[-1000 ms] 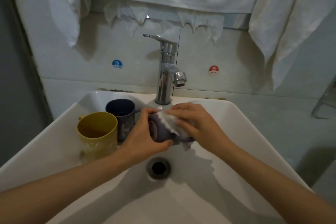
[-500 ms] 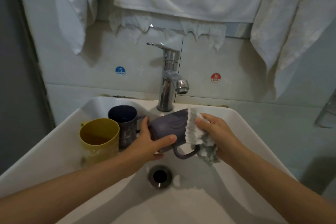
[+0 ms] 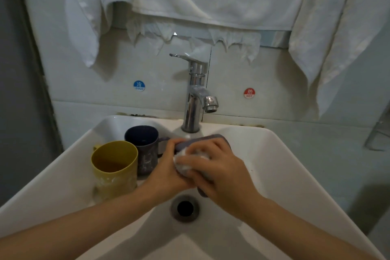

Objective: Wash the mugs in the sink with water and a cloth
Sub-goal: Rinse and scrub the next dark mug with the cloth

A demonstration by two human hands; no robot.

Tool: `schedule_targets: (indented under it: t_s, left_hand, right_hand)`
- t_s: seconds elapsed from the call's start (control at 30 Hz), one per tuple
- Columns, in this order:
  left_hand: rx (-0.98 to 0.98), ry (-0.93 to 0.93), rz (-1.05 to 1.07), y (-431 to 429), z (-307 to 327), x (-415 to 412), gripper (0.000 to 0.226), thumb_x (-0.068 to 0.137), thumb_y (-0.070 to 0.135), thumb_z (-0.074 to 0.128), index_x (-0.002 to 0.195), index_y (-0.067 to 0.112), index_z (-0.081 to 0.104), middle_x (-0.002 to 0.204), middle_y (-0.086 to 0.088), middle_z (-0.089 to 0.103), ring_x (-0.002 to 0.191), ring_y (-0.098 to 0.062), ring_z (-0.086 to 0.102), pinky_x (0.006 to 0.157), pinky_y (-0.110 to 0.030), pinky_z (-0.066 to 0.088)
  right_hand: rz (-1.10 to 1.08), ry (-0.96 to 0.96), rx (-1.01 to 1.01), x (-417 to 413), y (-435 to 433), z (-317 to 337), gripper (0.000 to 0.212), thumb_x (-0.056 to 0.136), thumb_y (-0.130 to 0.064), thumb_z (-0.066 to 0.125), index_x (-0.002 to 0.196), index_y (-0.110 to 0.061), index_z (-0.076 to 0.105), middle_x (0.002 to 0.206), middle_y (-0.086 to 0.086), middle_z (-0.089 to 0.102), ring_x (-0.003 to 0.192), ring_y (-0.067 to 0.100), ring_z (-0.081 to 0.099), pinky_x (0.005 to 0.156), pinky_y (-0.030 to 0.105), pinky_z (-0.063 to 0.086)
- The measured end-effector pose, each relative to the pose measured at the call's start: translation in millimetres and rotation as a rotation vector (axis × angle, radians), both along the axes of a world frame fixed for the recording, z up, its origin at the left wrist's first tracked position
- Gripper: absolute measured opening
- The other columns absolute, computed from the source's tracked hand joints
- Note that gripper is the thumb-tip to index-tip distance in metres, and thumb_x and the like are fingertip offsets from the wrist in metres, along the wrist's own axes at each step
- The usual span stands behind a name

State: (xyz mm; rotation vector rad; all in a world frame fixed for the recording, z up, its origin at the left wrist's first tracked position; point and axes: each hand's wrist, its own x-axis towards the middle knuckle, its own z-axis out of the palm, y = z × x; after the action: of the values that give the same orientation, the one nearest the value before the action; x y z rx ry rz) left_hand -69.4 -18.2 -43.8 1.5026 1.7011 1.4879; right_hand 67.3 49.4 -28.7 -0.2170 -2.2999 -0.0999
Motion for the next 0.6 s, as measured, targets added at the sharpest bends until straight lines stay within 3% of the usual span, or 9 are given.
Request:
schedule_targets:
  t_s: [0.13,0.2,0.27,0.37,0.43,0.5,0.6]
  left_hand:
    - [0.048,0.014,0.072,1,-1,-4,0.079,0.064,0.015,0.083,0.123,0.028,0.033,0.114,0.018,0.043,0.108,-0.002,0.048,0.085,-0.019,0.048]
    - [0.030,0.027,0.055,2,-2,-5,0.083,0.064,0.015,0.083,0.127,0.028,0.031,0.120,0.013,0.042,0.111,-0.004,0.049,0.088,-0.023,0.050]
    - [0.027,0.058,0.047,2,-4,-5,0.086,0.063,0.016,0.084,0.130,0.026,0.030,0.122,0.013,0.041,0.115,-0.006,0.047,0.092,-0.026,0.049]
    - [0.065,0.124,-0.007,2,-8,-6,0.084,0.058,0.022,0.086,0.123,0.031,0.033,0.118,0.020,0.044,0.113,0.000,0.048,0.090,-0.016,0.048]
    - [0.045,0.095,-0.044,1,-9,-5,0.089,0.045,0.040,0.088,0.117,0.035,0.034,0.116,0.018,0.048,0.108,-0.001,0.053,0.092,-0.021,0.049]
    - [0.052,0.064,-0.036,1,-8,-4,0.093,0.035,0.054,0.085,0.112,0.031,0.037,0.111,0.017,0.050,0.102,0.000,0.054,0.088,-0.016,0.049]
    - [0.133,0.129,0.048,2,-7,-3,0.084,0.052,0.023,0.090,0.115,0.034,0.035,0.115,0.025,0.042,0.106,0.015,0.046,0.083,-0.008,0.046]
  right_hand:
    - [-0.144,0.153,-0.312,6,28,7,0.027,0.088,-0.033,0.051,0.107,-0.025,0.069,0.107,0.000,0.060,0.104,0.016,0.047,0.083,0.012,0.033]
    - [-0.256,0.159,-0.381,15,44,7,0.022,0.090,-0.025,0.057,0.109,-0.021,0.068,0.108,0.004,0.059,0.105,0.023,0.051,0.084,0.018,0.033]
    - [-0.276,0.147,-0.350,16,44,7,0.022,0.088,-0.023,0.057,0.107,-0.023,0.068,0.107,0.004,0.059,0.104,0.024,0.052,0.081,0.024,0.036]
    - [-0.132,0.080,-0.240,7,14,7,0.026,0.086,-0.035,0.048,0.106,-0.032,0.065,0.107,-0.005,0.057,0.103,0.014,0.047,0.076,0.017,0.039]
    - [-0.015,-0.023,-0.143,2,1,2,0.026,0.087,-0.037,0.049,0.109,-0.034,0.064,0.112,-0.007,0.057,0.107,0.014,0.047,0.079,0.018,0.042]
    - [-0.017,-0.048,-0.122,1,5,2,0.029,0.088,-0.040,0.048,0.111,-0.034,0.063,0.115,-0.006,0.057,0.109,0.014,0.047,0.082,0.016,0.040]
    - [-0.201,0.084,-0.368,5,27,6,0.043,0.088,-0.051,0.037,0.116,-0.031,0.062,0.116,-0.005,0.055,0.109,0.013,0.044,0.084,0.014,0.030]
